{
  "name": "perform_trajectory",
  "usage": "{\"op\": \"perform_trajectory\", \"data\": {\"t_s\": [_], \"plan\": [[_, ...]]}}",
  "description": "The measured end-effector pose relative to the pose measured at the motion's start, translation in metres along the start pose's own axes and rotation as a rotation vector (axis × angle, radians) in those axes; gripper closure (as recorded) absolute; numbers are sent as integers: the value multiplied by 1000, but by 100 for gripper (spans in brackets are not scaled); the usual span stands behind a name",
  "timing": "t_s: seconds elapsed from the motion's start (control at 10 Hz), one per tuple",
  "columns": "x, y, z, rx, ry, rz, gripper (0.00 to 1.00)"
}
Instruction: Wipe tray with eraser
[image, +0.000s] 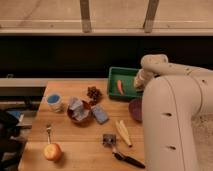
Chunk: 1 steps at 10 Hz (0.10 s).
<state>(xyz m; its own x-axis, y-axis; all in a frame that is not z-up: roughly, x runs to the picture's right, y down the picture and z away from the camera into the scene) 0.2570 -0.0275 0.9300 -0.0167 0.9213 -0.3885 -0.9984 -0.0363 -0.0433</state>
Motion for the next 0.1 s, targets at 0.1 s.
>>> {"op": "perform_trajectory", "data": {"t_s": [0.1], "plan": [[-9, -9, 3, 4, 3, 24, 100]]}}
